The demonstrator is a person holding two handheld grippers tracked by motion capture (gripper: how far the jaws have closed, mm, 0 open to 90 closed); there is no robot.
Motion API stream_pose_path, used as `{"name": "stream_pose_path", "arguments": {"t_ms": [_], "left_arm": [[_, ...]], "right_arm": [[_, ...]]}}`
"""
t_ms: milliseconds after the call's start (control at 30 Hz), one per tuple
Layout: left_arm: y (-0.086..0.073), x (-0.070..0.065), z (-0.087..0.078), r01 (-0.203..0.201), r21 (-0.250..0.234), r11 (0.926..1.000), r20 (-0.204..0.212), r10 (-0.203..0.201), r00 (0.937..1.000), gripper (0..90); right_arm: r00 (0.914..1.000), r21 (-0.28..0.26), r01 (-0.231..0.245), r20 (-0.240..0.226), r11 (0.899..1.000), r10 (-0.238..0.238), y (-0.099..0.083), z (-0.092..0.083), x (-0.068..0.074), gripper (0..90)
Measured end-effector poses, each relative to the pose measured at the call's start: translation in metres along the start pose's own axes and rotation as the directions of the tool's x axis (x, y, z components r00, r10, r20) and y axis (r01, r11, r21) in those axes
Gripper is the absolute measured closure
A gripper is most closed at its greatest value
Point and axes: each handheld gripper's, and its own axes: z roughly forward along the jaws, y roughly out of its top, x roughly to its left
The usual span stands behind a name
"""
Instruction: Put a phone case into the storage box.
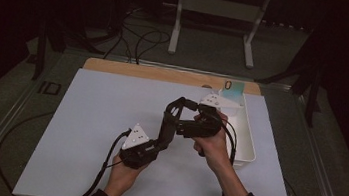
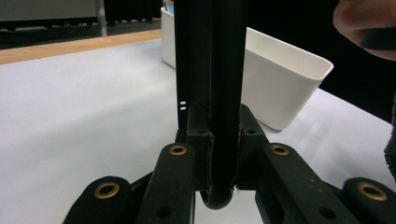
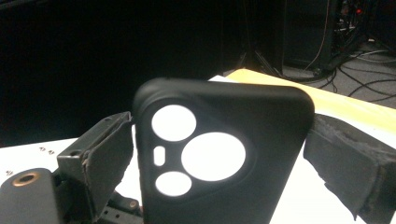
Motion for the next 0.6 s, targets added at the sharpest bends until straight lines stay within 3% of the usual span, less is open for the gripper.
{"name": "stream_pose_path", "arguments": {"t_ms": [300,600], "left_arm": [[-0.0006,-0.0015,0.001,-0.004,-0.002,1.0,0.011,0.004,0.9999,80.9],[-0.0005,-0.0014,0.0018,-0.009,0.003,1.0,0.002,0.009,1.0,80.7]], "right_arm": [[0.9993,0.012,-0.029,-0.023,1.0,0.029,-0.0007,0.0032,-0.0028,11.6],[0.9999,0.006,-0.017,-0.001,1.0,0.017,-0.001,0.0018,0.0005,13.4]]}}
